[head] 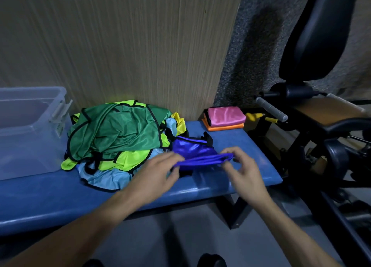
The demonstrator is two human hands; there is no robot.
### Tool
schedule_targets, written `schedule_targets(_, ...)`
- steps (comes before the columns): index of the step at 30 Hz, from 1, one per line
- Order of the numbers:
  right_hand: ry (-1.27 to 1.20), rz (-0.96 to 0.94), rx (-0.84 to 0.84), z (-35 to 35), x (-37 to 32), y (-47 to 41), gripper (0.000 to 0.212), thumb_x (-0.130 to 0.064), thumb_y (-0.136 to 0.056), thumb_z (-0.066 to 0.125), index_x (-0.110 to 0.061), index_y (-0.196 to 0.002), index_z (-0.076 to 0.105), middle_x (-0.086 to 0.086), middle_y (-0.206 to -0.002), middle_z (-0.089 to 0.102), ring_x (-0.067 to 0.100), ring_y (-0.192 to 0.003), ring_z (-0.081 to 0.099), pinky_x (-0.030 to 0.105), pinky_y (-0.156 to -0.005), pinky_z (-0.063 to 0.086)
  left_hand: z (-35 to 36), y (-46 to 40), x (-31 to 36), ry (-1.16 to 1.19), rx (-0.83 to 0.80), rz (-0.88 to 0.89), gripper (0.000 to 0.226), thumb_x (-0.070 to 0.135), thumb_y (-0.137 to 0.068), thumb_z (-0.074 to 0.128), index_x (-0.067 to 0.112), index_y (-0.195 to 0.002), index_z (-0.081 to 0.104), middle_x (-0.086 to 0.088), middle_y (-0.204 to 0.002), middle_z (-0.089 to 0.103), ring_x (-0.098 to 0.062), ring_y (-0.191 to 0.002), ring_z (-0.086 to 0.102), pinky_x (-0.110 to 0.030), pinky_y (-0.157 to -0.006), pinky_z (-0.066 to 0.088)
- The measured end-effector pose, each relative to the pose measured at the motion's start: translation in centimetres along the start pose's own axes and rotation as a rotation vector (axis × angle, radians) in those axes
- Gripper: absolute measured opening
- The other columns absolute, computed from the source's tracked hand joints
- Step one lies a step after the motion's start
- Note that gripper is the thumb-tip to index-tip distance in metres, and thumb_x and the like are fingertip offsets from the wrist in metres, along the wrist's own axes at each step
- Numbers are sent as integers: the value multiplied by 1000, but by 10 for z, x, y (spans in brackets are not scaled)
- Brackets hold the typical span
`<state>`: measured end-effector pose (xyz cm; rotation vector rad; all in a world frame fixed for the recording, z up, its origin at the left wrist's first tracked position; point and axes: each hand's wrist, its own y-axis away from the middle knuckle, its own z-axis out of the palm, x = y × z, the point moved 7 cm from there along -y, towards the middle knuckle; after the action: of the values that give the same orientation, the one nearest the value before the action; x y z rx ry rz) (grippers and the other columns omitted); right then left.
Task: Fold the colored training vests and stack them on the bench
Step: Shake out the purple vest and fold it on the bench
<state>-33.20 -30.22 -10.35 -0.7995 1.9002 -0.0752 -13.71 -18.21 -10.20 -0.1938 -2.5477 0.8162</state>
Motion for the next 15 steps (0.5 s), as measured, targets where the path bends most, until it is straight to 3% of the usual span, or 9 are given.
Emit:
schedule_targets(3, -288, -31, 132, -30, -35, -23, 24, 6, -95, 59, -17, -98, 67, -5, -91, 72, 9, -88, 65, 21, -81, 49, -47, -37, 28, 239, 182, -142, 21, 10, -94, 62, 24, -110, 66, 12, -96, 70, -7, -88, 66, -26, -82, 52)
schedule_targets(5, -431, -67, 214, -47, -54, -36, 18, 2, -99, 59, -14, -103, 67, 0, -94, 72, 7, -88, 64, 20, -79, 50, -70, -62, 45, 446, 258, -155, 21, 7, -96, 62, 25, -106, 65, 8, -97, 72, -7, -92, 69, -23, -86, 54)
schedule_targets(9, -545, -29, 279, -57, -50, -56, 10, -8, -100, 61, -12, -108, 67, 5, -99, 72, 13, -92, 64, 25, -83, 52, -64, -98, 39, 757, 216, -267, 20, 4, -98, 59, 23, -102, 64, 1, -100, 73, -15, -90, 67, -35, -84, 55)
schedule_targets(12, -538, 173, 268, -45, -8, -64, 12, -8, -98, 64, -12, -110, 66, 5, -89, 71, 16, -81, 63, 29, -73, 52, -19, -107, 3, 856, 159, -493, 22, -3, -98, 57, 17, -97, 66, -3, -96, 75, -12, -82, 67, -29, -76, 57)
schedule_targets(15, -680, 588, 148, -18, 51, -53, 42, -15, -96, 68, -16, -135, 53, 7, -98, 71, 16, -62, 64, 27, -54, 54, 38, -113, -47, 864, 136, -724, 23, -7, -95, 57, 14, -92, 65, -8, -90, 72, -19, -80, 67, -33, -77, 55)
